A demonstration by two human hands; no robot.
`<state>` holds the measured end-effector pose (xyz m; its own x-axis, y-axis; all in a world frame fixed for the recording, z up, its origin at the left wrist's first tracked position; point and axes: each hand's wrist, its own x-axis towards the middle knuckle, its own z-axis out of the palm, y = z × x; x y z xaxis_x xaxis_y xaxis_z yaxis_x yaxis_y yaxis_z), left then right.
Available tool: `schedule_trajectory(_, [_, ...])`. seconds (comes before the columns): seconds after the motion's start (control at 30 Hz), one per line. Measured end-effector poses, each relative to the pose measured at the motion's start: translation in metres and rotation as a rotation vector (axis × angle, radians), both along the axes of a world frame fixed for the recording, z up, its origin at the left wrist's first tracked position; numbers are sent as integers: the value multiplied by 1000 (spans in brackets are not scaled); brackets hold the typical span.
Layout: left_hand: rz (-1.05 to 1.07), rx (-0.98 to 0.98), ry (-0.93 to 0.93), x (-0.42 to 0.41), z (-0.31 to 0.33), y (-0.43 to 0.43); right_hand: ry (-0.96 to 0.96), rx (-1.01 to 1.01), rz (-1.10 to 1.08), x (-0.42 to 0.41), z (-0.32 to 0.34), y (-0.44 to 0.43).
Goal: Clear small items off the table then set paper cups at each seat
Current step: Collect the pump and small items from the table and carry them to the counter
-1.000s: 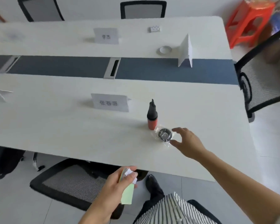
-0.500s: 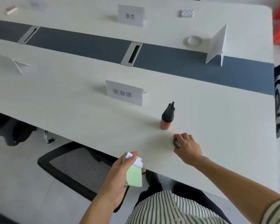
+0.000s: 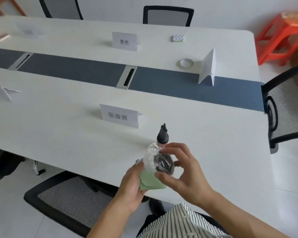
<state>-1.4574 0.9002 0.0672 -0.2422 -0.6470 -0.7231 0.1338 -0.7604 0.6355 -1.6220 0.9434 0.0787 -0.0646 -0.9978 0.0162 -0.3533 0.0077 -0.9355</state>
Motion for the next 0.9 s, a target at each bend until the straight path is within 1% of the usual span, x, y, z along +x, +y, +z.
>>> schedule_trajectory(0.03, [-10, -1, 22, -1, 2, 0, 35, -11, 15, 5, -4, 2])
schedule_trajectory(0.13, [-30, 18, 68, 0, 4, -2, 100, 44, -3, 16, -21, 9])
schedule_trajectory(0.23, [-21, 31, 74, 8, 1, 0, 214, -7, -7, 20, -32, 12])
schedule_trajectory(0.27, [-30, 39, 82, 11, 0, 1, 220, -22, 10, 20, -35, 13])
schedule_trajectory(0.3, [-45, 42, 87, 15, -1, 3, 191, -17, 35, 21, -36, 13])
schedule_trajectory(0.37, [-76, 22, 84, 22, -4, 7, 74, 45, 108, 22, -39, 13])
schedule_trajectory(0.43, [-95, -3, 70, 31, -6, 9, -31, 148, 188, 22, -39, 13])
schedule_trajectory(0.47, [-99, -7, 54, 35, -8, 10, -115, 214, 215, 23, -37, 13])
schedule_trajectory(0.53, [-106, -5, 19, 42, -12, 11, -373, 371, 211, 21, -31, 13])
schedule_trajectory(0.57, [-110, -5, -2, 44, -13, 12, -470, 434, 182, 20, -29, 12])
schedule_trajectory(0.6, [-111, -11, -32, 45, -15, 13, -501, 458, 132, 19, -28, 10])
schedule_trajectory(0.67, [-99, -30, -116, 45, -17, 16, -436, 426, -75, 15, -34, 0])
schedule_trajectory(0.73, [-87, -81, -218, 46, -18, 19, -285, 369, -326, 6, -50, -16])
schedule_trajectory(0.77, [-82, -111, -268, 47, -19, 20, -199, 346, -394, 1, -58, -26])
schedule_trajectory(0.8, [-80, -137, -315, 48, -19, 21, -115, 339, -411, -4, -68, -36])
schedule_trajectory(0.9, [-147, -256, -435, 56, -9, 27, 82, 364, -323, -11, -93, -62])
